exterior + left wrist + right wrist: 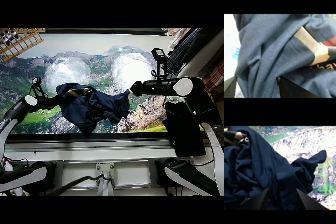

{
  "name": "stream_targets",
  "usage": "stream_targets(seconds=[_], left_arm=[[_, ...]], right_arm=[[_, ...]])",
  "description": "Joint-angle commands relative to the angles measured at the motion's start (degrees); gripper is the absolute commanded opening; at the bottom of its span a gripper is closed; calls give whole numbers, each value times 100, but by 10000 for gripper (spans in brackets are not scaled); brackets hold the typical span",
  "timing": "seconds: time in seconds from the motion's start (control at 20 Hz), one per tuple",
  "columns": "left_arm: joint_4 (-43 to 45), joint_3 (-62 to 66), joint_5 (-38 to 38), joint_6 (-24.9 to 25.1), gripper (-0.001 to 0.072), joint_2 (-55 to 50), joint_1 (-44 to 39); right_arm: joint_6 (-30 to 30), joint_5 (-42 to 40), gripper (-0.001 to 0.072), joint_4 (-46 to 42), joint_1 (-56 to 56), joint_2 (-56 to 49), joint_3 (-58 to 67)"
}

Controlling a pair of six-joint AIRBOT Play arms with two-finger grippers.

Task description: Fold the clothes and pants, and hang the long-sleeved shirts on hangers.

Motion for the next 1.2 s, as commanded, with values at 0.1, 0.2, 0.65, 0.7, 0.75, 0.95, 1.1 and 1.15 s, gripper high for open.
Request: stream_targets(seconds=[0.1, 0.2, 0.65, 0.7, 0.75, 0.95, 1.1, 1.15], left_arm=[[-378, 11, 393, 363, 383, -103, -153], [-761, 28, 623, 962, 206, -136, -409], [-793, 531, 350, 1213, 15, 549, -503], [-754, 529, 243, 1211, 14, 780, -470], [-721, 529, 179, 1215, 14, 986, -470], [-713, 529, -37, 1213, 14, 1563, -507], [-713, 527, -146, 1211, 14, 1711, -522], [-713, 527, -151, 1211, 14, 1716, -522]], right_arm=[[0, -24, 393, 293, 7, 2, 2], [0, -24, 336, 400, 7, 2, 2], [935, 619, 338, 361, 232, 168, -442], [1211, 474, 339, 192, 369, 267, -754], [1379, 299, 370, 85, 496, 313, -1078], [1379, -767, 584, -61, 719, -170, -1845], [1172, -1134, 583, -31, 721, -960, -1434], [1158, -1139, 583, -52, 721, -1237, -1220]])
